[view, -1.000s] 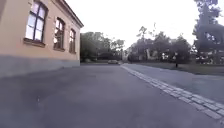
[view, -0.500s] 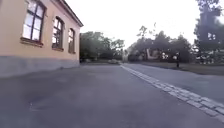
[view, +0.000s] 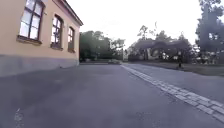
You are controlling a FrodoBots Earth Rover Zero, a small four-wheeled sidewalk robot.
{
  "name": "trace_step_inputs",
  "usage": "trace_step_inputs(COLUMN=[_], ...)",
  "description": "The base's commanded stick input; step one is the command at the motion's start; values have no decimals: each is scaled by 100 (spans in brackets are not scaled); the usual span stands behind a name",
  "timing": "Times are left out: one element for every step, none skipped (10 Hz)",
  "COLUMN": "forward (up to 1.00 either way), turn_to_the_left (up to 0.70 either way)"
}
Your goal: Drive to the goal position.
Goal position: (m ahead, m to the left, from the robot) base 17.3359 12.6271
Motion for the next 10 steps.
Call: trace_step_inputs(forward=[50,50,50,50,50,50,50,50,50,50], turn_to_the_left=[0,0,0,0,0,0,0,8,44,50])
